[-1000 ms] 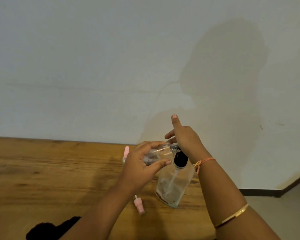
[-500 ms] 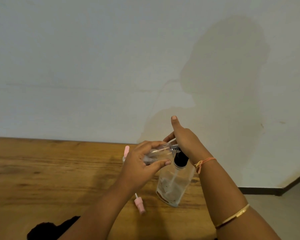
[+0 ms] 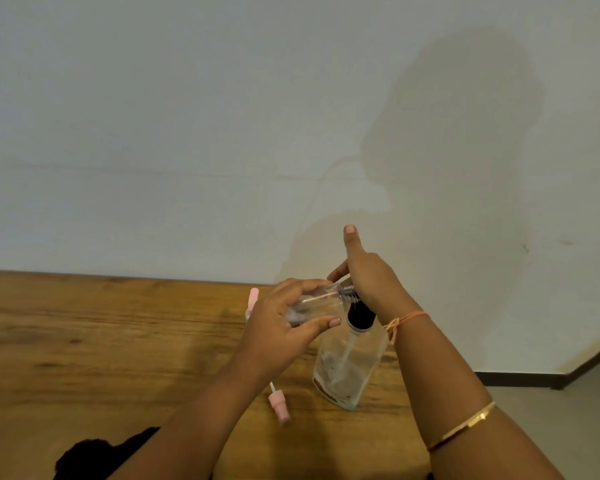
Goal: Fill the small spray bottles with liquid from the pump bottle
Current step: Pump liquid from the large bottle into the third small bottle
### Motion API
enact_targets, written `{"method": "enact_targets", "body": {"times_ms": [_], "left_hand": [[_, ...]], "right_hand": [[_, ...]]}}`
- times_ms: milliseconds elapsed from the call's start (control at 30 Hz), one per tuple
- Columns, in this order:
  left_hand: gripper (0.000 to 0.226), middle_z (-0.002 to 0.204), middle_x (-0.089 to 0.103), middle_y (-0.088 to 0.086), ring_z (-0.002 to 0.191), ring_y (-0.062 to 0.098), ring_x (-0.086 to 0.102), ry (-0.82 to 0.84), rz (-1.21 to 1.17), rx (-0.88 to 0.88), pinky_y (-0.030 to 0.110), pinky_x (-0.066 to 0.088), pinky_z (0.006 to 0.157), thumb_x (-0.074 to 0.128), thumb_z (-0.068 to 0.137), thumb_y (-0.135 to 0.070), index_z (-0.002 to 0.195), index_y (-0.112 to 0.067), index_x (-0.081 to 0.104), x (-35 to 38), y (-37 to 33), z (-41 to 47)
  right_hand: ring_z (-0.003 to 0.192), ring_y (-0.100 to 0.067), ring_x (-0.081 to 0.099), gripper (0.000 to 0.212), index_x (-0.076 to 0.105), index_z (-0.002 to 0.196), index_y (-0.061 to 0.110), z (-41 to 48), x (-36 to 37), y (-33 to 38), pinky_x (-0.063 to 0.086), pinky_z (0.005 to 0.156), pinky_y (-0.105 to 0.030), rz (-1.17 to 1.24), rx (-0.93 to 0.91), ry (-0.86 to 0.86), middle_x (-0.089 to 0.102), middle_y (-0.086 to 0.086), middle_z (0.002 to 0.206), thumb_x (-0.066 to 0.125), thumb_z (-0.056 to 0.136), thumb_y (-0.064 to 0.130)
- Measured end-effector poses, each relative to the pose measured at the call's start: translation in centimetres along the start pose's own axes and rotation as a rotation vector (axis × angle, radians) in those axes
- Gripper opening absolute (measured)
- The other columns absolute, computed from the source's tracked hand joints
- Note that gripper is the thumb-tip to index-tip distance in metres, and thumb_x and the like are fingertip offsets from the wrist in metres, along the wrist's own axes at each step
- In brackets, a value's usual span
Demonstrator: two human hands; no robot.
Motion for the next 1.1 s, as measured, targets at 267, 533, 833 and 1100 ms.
{"method": "enact_targets", "body": {"times_ms": [267, 533, 833, 1100], "left_hand": [[0.041, 0.101, 0.061, -0.021, 0.101, -0.009, 0.054, -0.002, 0.001, 0.041, 0.003, 0.041, 0.080, 0.075, 0.065, -0.035, 0.102, -0.041, 0.059, -0.2, -0.5, 0.2], [0.040, 0.101, 0.061, -0.022, 0.101, -0.009, 0.053, 0.000, -0.006, 0.018, 0.002, 0.041, 0.080, 0.074, 0.066, -0.036, 0.102, -0.043, 0.057, 0.0, -0.2, 0.1], [0.041, 0.100, 0.059, -0.023, 0.099, -0.012, 0.052, 0.018, 0.021, 0.011, 0.000, 0.040, 0.077, 0.077, 0.068, -0.031, 0.103, -0.039, 0.058, 0.2, -0.1, 0.2], [0.042, 0.103, 0.061, -0.019, 0.101, -0.006, 0.054, -0.008, -0.014, 0.003, 0.001, 0.041, 0.078, 0.077, 0.069, -0.028, 0.104, -0.041, 0.058, 0.0, -0.1, 0.2]], "right_hand": [[0.074, -0.017, 0.060, 0.090, 0.069, 0.093, 0.007, -0.1, 0.0, 0.5, 0.042, 0.068, -0.031, 0.033, 0.002, 0.019, 0.065, -0.008, 0.076, 0.005, 0.088, 0.069], [0.081, -0.019, 0.060, 0.090, 0.070, 0.089, 0.006, -0.2, 0.4, -0.1, 0.042, 0.075, -0.034, 0.069, 0.031, 0.070, 0.066, -0.011, 0.084, 0.006, 0.089, 0.068], [0.088, -0.023, 0.060, 0.092, 0.070, 0.088, 0.005, -0.1, 0.3, -0.6, 0.043, 0.086, -0.038, 0.075, 0.048, 0.068, 0.066, -0.013, 0.091, 0.004, 0.088, 0.069], [0.078, -0.020, 0.062, 0.089, 0.070, 0.081, 0.006, 0.5, 0.0, 0.0, 0.047, 0.081, -0.036, 0.036, 0.014, 0.004, 0.067, -0.008, 0.081, 0.007, 0.090, 0.067]]}}
Point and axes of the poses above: each hand's wrist, its own z-axis towards the middle knuckle, its own x-axis out of the palm, y = z × x, the point moved 9 cm from there along z, towards the middle knuckle
